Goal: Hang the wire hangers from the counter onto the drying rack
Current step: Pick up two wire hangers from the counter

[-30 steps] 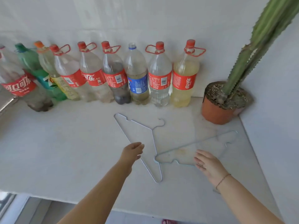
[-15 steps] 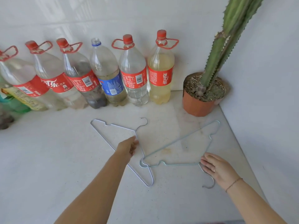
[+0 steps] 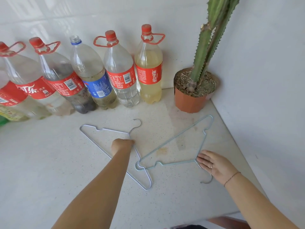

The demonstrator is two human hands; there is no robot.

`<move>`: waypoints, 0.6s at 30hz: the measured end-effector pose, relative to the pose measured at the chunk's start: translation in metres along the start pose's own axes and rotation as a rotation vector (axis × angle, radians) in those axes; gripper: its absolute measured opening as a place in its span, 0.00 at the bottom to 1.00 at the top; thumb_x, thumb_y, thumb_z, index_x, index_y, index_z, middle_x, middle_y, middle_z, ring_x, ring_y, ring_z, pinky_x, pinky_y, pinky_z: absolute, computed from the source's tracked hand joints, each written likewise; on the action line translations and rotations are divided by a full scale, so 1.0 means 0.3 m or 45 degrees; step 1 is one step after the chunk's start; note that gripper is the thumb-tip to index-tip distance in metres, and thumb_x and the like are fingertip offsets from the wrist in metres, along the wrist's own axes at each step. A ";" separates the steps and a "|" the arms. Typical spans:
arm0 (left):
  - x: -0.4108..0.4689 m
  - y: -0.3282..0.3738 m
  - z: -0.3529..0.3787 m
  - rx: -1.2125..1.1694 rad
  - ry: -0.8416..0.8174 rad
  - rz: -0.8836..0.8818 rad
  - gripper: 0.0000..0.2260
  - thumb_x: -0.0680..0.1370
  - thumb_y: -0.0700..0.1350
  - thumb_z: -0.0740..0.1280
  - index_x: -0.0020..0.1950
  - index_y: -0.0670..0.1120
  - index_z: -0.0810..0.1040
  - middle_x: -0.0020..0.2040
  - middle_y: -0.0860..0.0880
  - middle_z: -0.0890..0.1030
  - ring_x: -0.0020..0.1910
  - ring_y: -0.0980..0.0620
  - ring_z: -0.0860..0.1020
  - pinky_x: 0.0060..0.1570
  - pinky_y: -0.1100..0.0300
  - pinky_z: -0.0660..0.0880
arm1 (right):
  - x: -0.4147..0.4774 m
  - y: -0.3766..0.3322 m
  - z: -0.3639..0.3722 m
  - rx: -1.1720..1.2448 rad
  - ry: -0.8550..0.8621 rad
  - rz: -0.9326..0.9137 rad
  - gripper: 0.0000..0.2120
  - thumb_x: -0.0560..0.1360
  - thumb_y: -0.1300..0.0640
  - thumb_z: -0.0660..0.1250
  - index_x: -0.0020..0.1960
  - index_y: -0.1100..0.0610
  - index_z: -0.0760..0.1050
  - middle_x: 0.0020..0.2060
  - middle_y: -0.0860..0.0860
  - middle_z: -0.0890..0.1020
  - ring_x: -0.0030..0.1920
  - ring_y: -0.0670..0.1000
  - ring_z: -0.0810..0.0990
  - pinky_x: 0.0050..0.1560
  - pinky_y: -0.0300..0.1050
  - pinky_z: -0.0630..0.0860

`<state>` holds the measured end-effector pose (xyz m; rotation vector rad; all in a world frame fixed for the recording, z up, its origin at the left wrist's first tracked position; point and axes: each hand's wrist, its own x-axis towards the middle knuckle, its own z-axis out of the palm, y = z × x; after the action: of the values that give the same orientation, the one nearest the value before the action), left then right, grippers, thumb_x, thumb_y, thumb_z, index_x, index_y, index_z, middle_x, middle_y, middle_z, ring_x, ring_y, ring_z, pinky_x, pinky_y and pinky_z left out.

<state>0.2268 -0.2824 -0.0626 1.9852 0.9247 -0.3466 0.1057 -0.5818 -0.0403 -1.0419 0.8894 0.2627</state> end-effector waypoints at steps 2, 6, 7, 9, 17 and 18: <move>-0.002 0.002 -0.004 0.000 0.001 -0.011 0.10 0.66 0.47 0.76 0.36 0.41 0.80 0.32 0.45 0.78 0.35 0.44 0.78 0.39 0.59 0.75 | -0.005 -0.003 -0.001 0.033 -0.017 0.031 0.10 0.78 0.59 0.61 0.56 0.64 0.73 0.49 0.59 0.79 0.49 0.55 0.79 0.56 0.51 0.72; -0.021 0.002 -0.010 -0.187 -0.068 -0.032 0.09 0.68 0.43 0.73 0.31 0.42 0.76 0.27 0.45 0.74 0.27 0.47 0.71 0.32 0.63 0.69 | -0.011 -0.010 0.011 0.135 -0.074 0.122 0.08 0.78 0.58 0.61 0.52 0.62 0.73 0.50 0.60 0.79 0.51 0.57 0.79 0.55 0.50 0.75; -0.033 0.000 -0.011 -0.240 -0.109 -0.012 0.08 0.69 0.42 0.72 0.33 0.43 0.76 0.27 0.46 0.74 0.27 0.48 0.70 0.30 0.64 0.68 | -0.011 -0.011 0.018 0.116 -0.075 0.132 0.08 0.78 0.58 0.61 0.52 0.61 0.73 0.51 0.59 0.79 0.52 0.57 0.79 0.57 0.51 0.74; -0.061 -0.007 -0.017 -0.368 -0.207 0.026 0.06 0.72 0.40 0.70 0.37 0.42 0.76 0.31 0.45 0.76 0.29 0.49 0.72 0.30 0.62 0.70 | -0.016 -0.017 0.034 0.013 -0.051 0.123 0.07 0.78 0.57 0.60 0.53 0.60 0.73 0.53 0.58 0.79 0.55 0.56 0.77 0.62 0.52 0.70; -0.229 -0.093 -0.022 -0.413 -0.541 0.136 0.07 0.80 0.41 0.61 0.52 0.38 0.74 0.47 0.44 0.84 0.45 0.46 0.82 0.43 0.56 0.79 | -0.034 -0.043 0.061 -0.427 -0.042 0.154 0.12 0.79 0.53 0.57 0.56 0.59 0.73 0.55 0.55 0.78 0.56 0.53 0.77 0.66 0.51 0.63; -0.245 -0.108 -0.017 -0.419 -0.575 0.130 0.07 0.80 0.41 0.61 0.53 0.38 0.73 0.47 0.44 0.84 0.46 0.46 0.82 0.44 0.55 0.79 | -0.035 -0.045 0.061 -0.464 -0.042 0.154 0.12 0.79 0.53 0.56 0.55 0.58 0.73 0.55 0.55 0.78 0.56 0.53 0.77 0.64 0.50 0.64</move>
<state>0.1527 -0.3025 -0.0387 1.5561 0.5489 -0.5229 0.1161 -0.5712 -0.0201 -1.3166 0.8950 0.5574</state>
